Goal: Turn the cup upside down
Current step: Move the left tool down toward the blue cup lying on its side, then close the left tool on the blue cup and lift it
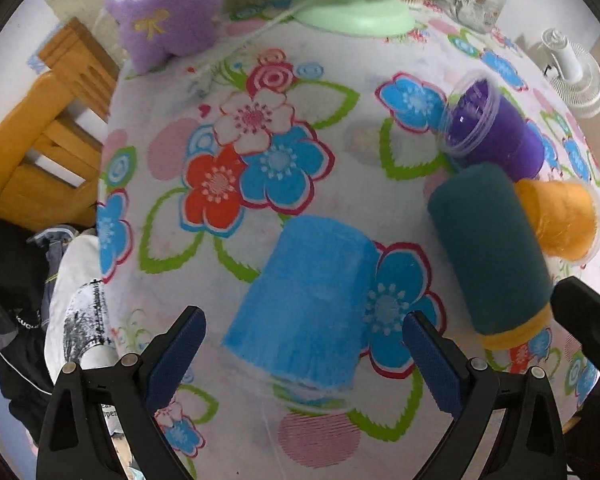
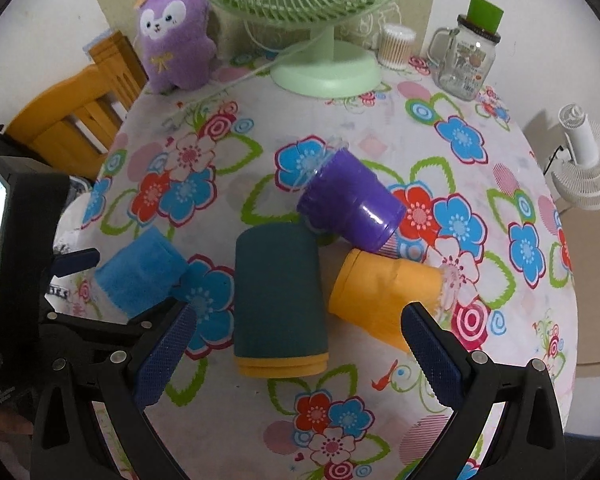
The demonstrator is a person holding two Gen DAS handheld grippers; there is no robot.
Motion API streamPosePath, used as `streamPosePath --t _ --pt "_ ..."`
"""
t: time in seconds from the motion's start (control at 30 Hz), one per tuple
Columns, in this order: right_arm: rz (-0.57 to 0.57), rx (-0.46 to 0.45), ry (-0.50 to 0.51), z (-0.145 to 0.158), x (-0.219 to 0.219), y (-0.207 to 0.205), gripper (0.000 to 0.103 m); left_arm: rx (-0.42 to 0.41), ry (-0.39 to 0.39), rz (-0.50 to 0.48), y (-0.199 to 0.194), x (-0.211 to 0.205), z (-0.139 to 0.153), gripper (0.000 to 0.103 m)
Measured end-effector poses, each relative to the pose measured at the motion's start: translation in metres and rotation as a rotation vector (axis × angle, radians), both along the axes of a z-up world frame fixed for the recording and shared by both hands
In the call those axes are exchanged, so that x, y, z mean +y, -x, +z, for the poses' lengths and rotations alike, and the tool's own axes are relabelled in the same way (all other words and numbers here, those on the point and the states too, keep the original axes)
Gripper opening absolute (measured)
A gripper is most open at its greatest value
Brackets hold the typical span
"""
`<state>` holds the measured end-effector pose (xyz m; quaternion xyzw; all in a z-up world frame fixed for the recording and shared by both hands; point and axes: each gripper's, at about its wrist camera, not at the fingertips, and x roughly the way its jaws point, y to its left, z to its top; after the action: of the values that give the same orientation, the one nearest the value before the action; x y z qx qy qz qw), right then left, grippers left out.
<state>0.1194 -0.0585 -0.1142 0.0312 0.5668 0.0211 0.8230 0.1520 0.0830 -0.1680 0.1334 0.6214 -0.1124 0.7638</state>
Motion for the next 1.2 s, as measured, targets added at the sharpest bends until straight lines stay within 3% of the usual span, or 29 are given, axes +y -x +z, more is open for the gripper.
streamPosePath --t 0.23,0.3,0.43,0.5,0.83,1.2 --pt "-0.011 0.028 0.017 -0.014 0.001 -0.002 0.103 0.011 0.018 -0.007 -0.008 -0.001 -0.012 0.087" --pt "-0.011 0.031 0.022 -0.015 0.002 -0.001 0.103 0.013 0.025 -0.014 -0.009 -0.004 -0.014 0.074" --pt "-0.005 0.035 0.026 -0.015 0.001 0.001 0.103 0.015 0.012 -0.037 -0.007 -0.009 -0.014 0.073" --pt "-0.006 0.034 0.026 -0.013 0.001 0.003 0.103 0.016 0.016 -0.041 -0.003 -0.013 -0.011 0.064" --pt "0.022 0.016 -0.007 0.005 -0.019 0.027 0.103 -0.021 0.004 0.004 0.037 -0.028 0.019 0.064" --pt "0.107 0.008 -0.014 0.024 -0.063 0.066 0.103 -0.038 0.019 0.112 0.096 -0.072 0.045 0.064"
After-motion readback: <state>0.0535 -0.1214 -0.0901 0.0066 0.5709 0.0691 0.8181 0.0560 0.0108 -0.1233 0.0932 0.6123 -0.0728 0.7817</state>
